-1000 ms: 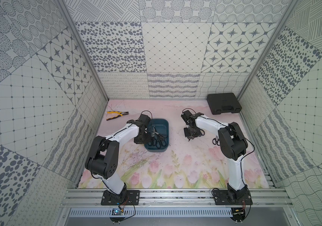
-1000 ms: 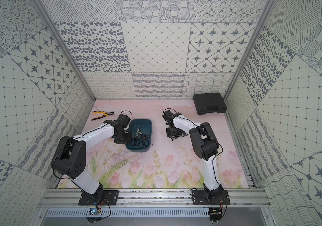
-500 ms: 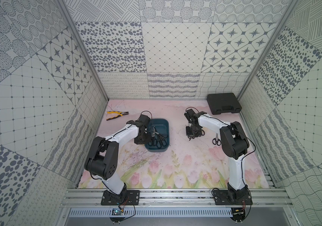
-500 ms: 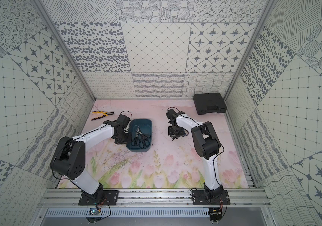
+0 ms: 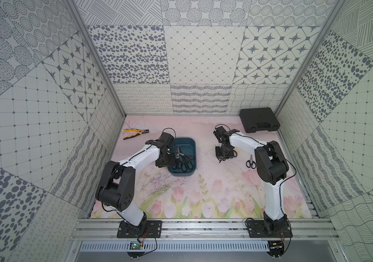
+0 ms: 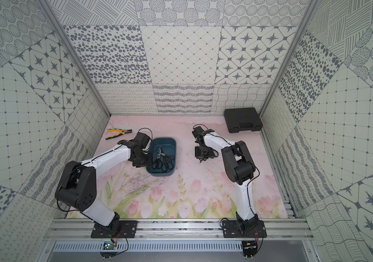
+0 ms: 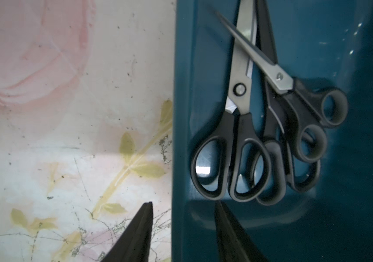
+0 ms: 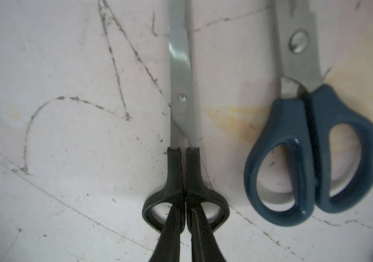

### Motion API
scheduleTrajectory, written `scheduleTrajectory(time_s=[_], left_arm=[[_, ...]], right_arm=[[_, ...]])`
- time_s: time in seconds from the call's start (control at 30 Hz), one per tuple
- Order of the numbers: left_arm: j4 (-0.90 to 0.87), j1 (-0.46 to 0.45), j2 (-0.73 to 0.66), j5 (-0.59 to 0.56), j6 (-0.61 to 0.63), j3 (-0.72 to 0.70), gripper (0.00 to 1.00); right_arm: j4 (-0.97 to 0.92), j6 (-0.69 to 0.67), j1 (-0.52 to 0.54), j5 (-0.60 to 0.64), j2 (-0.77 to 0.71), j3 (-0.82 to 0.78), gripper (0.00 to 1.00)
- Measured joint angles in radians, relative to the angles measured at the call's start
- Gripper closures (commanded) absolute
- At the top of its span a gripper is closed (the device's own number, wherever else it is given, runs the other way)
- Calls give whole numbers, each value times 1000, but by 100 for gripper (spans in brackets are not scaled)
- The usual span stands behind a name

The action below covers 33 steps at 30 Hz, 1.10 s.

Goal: Put the scissors into the storage box
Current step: Pick up the scissors from the center of the board.

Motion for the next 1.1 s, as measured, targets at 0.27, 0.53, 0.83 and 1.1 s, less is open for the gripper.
scheduleTrajectory(time_s=[0.27,0.53,0.83,1.1], left_arm=[[-17,0,-101,-3,-16,31,41],[-6,0,-226,-19,-20,-5,38],[2,0,-290,-18,-11,-59,37],[11,0,-336,-23,-9,-101,37]], right_arm=[[0,-8,0,-4,-6,-1,100],[-21,-27,17,-10,-35,-1,100],[-82,-32,74,-23,-100,79,100],[-129,-37,184,-55,-105,240,100]])
